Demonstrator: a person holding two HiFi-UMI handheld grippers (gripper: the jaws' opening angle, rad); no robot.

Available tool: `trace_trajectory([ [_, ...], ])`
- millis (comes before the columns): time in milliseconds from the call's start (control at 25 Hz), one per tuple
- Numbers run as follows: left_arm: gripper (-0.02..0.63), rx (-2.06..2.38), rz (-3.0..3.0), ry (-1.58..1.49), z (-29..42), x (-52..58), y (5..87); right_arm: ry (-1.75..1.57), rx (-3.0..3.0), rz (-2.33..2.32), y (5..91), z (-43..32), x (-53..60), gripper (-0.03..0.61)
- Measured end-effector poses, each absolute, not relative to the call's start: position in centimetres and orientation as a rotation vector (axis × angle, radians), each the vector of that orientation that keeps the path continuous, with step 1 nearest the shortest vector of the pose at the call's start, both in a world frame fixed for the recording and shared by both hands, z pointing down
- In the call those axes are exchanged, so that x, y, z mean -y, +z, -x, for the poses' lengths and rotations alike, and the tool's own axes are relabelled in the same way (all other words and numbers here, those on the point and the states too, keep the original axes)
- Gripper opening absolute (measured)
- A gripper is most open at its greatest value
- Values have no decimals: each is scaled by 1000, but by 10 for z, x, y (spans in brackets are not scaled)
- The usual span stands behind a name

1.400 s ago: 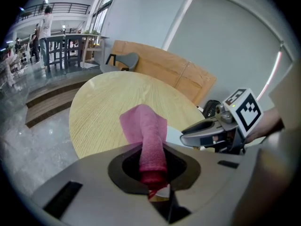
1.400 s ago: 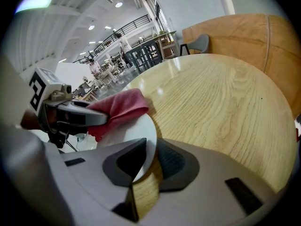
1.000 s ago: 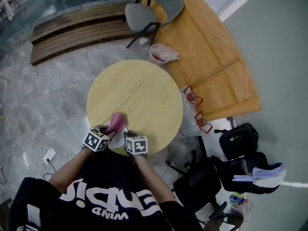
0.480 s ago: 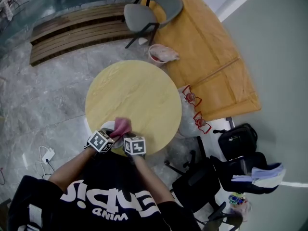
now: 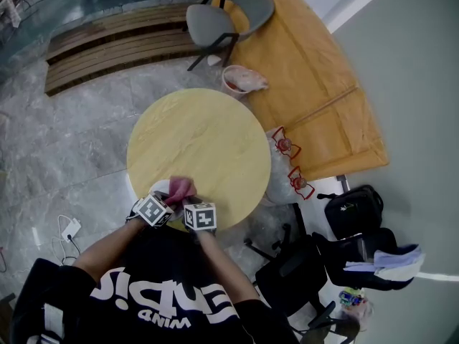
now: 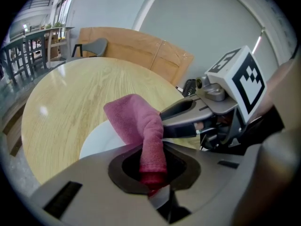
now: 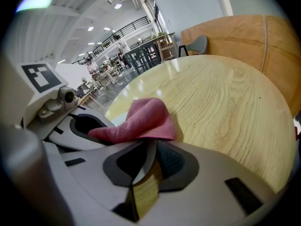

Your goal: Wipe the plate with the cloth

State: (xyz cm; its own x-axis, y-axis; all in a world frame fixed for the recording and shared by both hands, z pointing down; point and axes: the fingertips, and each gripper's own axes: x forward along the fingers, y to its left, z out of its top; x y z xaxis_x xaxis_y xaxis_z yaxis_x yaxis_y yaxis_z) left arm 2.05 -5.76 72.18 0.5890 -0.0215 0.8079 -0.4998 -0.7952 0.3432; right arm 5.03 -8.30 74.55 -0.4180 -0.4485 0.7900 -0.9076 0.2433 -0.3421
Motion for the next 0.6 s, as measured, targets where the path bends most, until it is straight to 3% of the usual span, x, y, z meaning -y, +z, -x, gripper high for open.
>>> trace_trajectory([
  [600, 51, 467, -2266, 1192, -12, 63, 721, 1079, 1982, -1216, 744, -49, 83, 83],
])
